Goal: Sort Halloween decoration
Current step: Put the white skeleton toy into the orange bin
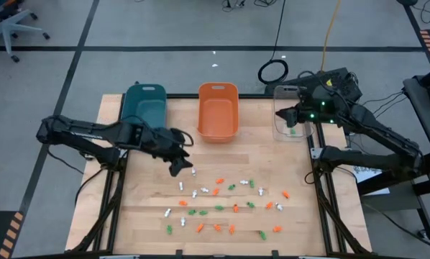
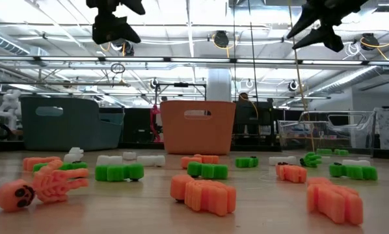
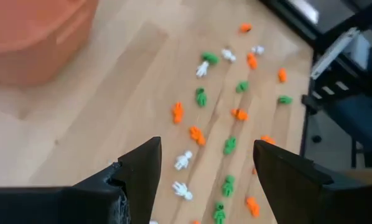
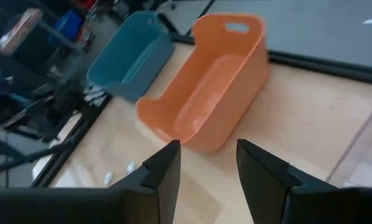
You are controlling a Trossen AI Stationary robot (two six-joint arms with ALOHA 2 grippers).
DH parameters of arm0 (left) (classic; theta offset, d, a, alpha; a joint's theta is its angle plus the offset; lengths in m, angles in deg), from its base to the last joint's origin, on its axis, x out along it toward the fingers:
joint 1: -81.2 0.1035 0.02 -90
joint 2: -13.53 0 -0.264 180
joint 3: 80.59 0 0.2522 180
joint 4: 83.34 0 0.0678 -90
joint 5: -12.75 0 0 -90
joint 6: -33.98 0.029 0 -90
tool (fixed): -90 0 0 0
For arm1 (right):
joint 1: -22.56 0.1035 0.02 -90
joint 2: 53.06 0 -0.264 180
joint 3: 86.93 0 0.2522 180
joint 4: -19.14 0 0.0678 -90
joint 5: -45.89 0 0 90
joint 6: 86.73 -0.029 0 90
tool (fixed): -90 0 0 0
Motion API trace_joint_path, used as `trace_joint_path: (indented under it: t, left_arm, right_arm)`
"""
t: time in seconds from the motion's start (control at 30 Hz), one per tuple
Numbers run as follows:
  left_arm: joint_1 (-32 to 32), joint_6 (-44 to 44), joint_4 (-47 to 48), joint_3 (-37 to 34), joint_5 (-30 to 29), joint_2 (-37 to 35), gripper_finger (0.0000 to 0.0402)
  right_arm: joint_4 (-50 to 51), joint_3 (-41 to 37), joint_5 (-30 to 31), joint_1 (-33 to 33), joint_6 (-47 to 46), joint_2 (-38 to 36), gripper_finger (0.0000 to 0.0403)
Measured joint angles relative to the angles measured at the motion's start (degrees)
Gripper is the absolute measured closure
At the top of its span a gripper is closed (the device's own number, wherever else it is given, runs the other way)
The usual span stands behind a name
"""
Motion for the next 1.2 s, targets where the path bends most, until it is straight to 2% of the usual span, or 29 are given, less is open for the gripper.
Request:
trace_joint_path:
  t: [0.3,0.63,0.93,1.2]
  left_arm:
    - [-6.8,-16.5,0.8,0.0,-4.6,6.6,0.0149]
    - [-12.9,-38.7,13.6,0.0,-4.7,11.2,0.0149]
    - [-16.5,-46.0,13.3,0.0,-4.7,16.5,0.0149]
    - [-16.9,-50.4,11.9,0.0,-4.5,18.7,0.0149]
  right_arm:
    - [-1.5,0.0,2.7,8.7,-3.0,1.2,0.0264]
    - [-3.9,0.0,8.3,16.0,-6.7,1.6,0.0264]
    - [-8.8,0.0,8.6,20.2,-8.6,4.8,0.0264]
    - [-11.0,0.0,8.3,21.6,-4.9,7.4,0.0264]
